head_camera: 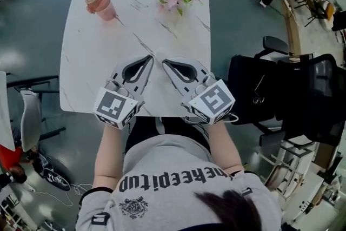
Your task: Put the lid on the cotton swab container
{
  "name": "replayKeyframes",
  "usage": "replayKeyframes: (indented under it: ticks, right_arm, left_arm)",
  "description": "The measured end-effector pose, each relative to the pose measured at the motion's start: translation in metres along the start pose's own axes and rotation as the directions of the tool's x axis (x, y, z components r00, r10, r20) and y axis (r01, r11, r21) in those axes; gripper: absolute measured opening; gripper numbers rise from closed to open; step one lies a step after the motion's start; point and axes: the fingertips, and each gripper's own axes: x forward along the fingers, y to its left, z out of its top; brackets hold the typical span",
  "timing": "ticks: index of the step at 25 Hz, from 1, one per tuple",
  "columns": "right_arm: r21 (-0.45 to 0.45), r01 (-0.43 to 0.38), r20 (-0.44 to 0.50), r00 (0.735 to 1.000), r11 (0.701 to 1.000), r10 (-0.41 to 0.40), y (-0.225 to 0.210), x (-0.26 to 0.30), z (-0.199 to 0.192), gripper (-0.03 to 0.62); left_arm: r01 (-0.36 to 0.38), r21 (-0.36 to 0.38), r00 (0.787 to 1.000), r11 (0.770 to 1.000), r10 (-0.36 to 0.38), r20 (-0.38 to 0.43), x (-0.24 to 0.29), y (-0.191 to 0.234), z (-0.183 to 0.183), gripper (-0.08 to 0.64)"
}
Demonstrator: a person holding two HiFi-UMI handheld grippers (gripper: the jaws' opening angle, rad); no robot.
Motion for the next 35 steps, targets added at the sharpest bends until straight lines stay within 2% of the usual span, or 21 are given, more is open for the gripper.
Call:
replayKeyframes:
  ticks: [17,35]
  right_arm:
    - [0.000,-0.083,0.125,0.989,0.997,0.082,0.017,-0.015,0.047,0.011]
    - [-0.015,-0.134,0.164,0.977,0.991,0.135,0.016,-0.037,0.059,0.011]
  left_arm:
    - [-0.057,-0.002,0.992,0.998,0.056,0.115,-0.018,-0.022,0.034,0.015]
    - [-0.128,0.006,0.974,0.992,0.125,0.189,-0.023,-0.041,0.054,0.015]
